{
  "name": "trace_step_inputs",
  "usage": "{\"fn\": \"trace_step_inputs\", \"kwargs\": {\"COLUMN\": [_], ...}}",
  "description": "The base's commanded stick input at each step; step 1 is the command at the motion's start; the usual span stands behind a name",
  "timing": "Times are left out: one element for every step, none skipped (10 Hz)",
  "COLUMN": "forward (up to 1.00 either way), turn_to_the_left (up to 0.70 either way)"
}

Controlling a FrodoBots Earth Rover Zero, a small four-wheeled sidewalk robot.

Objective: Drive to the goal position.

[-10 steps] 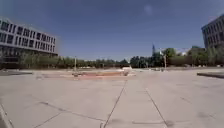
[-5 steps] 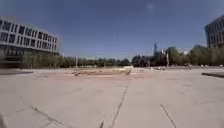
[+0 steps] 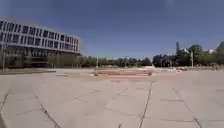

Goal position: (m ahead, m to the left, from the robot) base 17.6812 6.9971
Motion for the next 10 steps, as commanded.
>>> {"fn": "trace_step_inputs", "kwargs": {"forward": [0.70,0.70,0.70,0.70,0.70,0.70,0.70,0.70,0.70,0.70], "turn_to_the_left": [0.35,0.35,0.35,0.00,0.00,0.00,-0.04,-0.24,-0.35,-0.35]}}
